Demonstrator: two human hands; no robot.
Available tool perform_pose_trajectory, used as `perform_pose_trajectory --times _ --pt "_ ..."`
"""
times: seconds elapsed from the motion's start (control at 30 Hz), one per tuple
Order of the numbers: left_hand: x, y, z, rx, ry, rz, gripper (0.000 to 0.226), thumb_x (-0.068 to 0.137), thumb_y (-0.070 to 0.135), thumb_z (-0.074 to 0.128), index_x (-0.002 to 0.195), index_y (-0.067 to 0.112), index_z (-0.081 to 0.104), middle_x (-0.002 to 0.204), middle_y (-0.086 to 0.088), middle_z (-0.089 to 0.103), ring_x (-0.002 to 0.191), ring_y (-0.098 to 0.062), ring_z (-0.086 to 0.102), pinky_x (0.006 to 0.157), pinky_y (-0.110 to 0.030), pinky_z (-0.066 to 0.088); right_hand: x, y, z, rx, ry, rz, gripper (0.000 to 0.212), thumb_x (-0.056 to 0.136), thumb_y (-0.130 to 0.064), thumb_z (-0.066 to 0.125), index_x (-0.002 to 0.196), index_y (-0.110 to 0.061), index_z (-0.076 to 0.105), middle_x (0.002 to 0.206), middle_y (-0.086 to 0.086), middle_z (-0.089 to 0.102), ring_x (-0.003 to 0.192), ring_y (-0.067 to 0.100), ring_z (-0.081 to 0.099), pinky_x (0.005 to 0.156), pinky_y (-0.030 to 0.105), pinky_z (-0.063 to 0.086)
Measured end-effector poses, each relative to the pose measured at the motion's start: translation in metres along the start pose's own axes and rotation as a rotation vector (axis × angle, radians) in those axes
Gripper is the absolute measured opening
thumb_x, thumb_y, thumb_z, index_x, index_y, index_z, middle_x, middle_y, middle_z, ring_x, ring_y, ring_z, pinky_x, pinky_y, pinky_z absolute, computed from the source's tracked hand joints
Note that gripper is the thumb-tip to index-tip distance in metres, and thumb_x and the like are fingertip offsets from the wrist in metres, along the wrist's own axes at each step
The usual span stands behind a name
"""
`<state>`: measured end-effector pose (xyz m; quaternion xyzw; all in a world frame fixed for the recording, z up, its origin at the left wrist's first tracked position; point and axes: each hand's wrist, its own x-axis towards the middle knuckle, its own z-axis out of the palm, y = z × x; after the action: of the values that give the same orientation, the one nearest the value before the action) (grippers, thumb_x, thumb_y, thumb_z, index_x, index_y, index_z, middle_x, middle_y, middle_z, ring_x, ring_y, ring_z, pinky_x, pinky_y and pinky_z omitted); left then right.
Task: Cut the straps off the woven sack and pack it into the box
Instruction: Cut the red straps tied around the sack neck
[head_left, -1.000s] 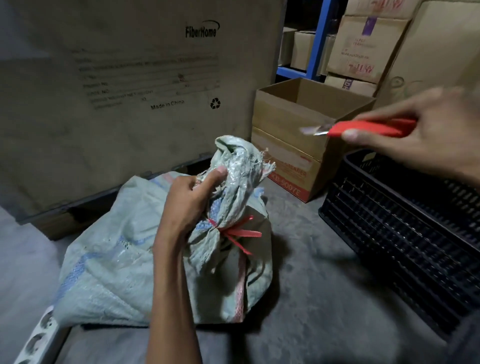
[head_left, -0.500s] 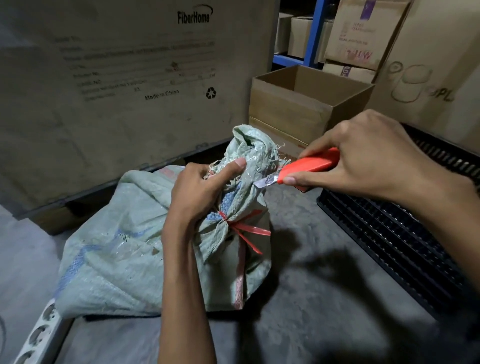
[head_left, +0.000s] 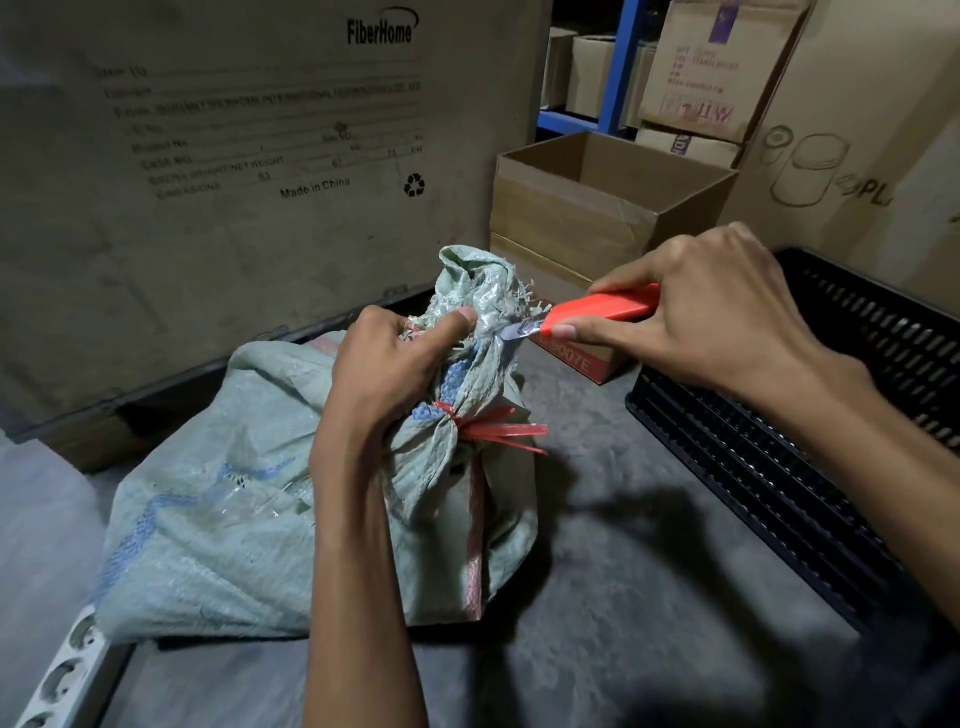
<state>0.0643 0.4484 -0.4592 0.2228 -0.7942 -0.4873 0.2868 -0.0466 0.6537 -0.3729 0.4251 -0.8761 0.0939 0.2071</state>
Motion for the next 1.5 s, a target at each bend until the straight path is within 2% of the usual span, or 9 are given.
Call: perform_pose_trajectory --times 0.2,0.3,0.37,0.5,0.6,0.73,0.93,1.1,1.5 --pt "0.0 -0.013 -0.017 0.058 -0.011 -0.056 0.054 0.075 0.058 0.071 0.05 0.018 0.045 0.045 0.002 0.038 0.045 -0.016 0.033 0.055 -0.035 0.032 0.011 0.029 -0.005 -0.083 0.07 0.234 0.082 0.065 -0.094 0.034 0.098 -0.032 0.076 0.054 -0.009 0.057 0.05 0.013 0.05 0.066 0.03 0.047" --pt "-0.001 -0.024 -0.045 -0.033 0.042 -0.174 0.072 0.065 0.07 0.069 0.082 0.0 0.073 0.075 -0.018 0.07 0.066 -0.021 0.064 0.072 -0.046 0.052 0.01 0.07 -0.036 0.17 0.013 0.398 0.094 0.051 -0.1 0.042 0.103 -0.029 0.075 0.075 -0.002 0.07 0.07 0.021 0.066 0.068 0.045 0.06" --pt "0.002 -0.023 -0.05 -0.089 0.039 -0.21 0.082 0.066 0.073 0.068 0.087 -0.007 0.072 0.078 -0.021 0.072 0.074 -0.019 0.066 0.074 -0.044 0.052 0.005 0.072 -0.038 0.234 0.006 0.324 0.091 0.05 -0.101 0.046 0.101 -0.031 0.075 0.083 -0.003 0.072 0.08 0.021 0.068 0.072 0.048 0.06" --pt "0.002 -0.008 -0.03 -0.087 -0.126 -0.184 0.052 0.083 0.062 0.068 0.087 0.012 0.08 0.089 0.008 0.081 0.091 -0.005 0.074 0.085 -0.037 0.056 0.002 0.032 -0.026 0.228 -0.104 0.119 0.079 0.06 -0.095 0.044 0.097 -0.034 0.077 0.084 -0.011 0.07 0.079 0.009 0.064 0.066 0.023 0.048" --pt "0.001 -0.002 -0.012 -0.112 -0.19 -0.146 0.047 0.088 0.058 0.066 0.095 0.013 0.08 0.098 0.0 0.081 0.101 -0.011 0.074 0.094 -0.04 0.055 0.002 0.014 -0.025 0.259 -0.128 0.032 0.078 0.061 -0.093 0.045 0.096 -0.032 0.077 0.08 -0.015 0.071 0.073 0.004 0.063 0.077 0.032 0.051" --pt "-0.003 0.002 0.005 -0.085 -0.199 -0.088 0.06 0.085 0.064 0.062 0.081 0.005 0.072 0.081 0.004 0.075 0.08 -0.012 0.068 0.081 -0.038 0.052 -0.003 0.008 -0.024 0.187 -0.122 -0.053 0.083 0.057 -0.095 0.037 0.095 -0.033 0.077 0.078 -0.016 0.071 0.072 0.007 0.062 0.091 0.049 0.05" --pt "-0.007 0.001 0.009 -0.111 -0.102 -0.025 0.08 0.078 0.068 0.063 0.074 -0.012 0.052 0.067 -0.008 0.049 0.065 -0.014 0.044 0.062 -0.038 0.036 -0.003 0.009 -0.023 0.013 -0.104 -0.085 0.091 0.056 -0.101 0.022 0.091 -0.038 0.077 0.077 -0.014 0.074 0.071 0.01 0.056 0.093 0.042 0.041" --pt "-0.01 0.003 0.009 -0.094 -0.035 -0.014 0.072 0.082 0.059 0.07 0.056 0.005 0.029 0.057 -0.008 0.029 0.054 -0.018 0.025 0.053 -0.041 0.022 -0.003 0.009 -0.022 0.009 -0.128 -0.099 0.086 0.056 -0.1 0.025 0.093 -0.042 0.076 0.078 -0.018 0.073 0.073 0.006 0.054 0.089 0.038 0.036" --pt "-0.007 -0.002 0.011 -0.101 -0.001 -0.116 0.072 0.078 0.059 0.074 0.047 0.019 0.022 0.048 -0.001 0.023 0.047 -0.018 0.021 0.049 -0.03 0.019 -0.004 0.01 -0.015 0.018 -0.163 -0.115 0.083 0.058 -0.099 0.031 0.097 -0.041 0.076 0.08 -0.017 0.073 0.071 0.004 0.049 0.092 0.041 0.039"
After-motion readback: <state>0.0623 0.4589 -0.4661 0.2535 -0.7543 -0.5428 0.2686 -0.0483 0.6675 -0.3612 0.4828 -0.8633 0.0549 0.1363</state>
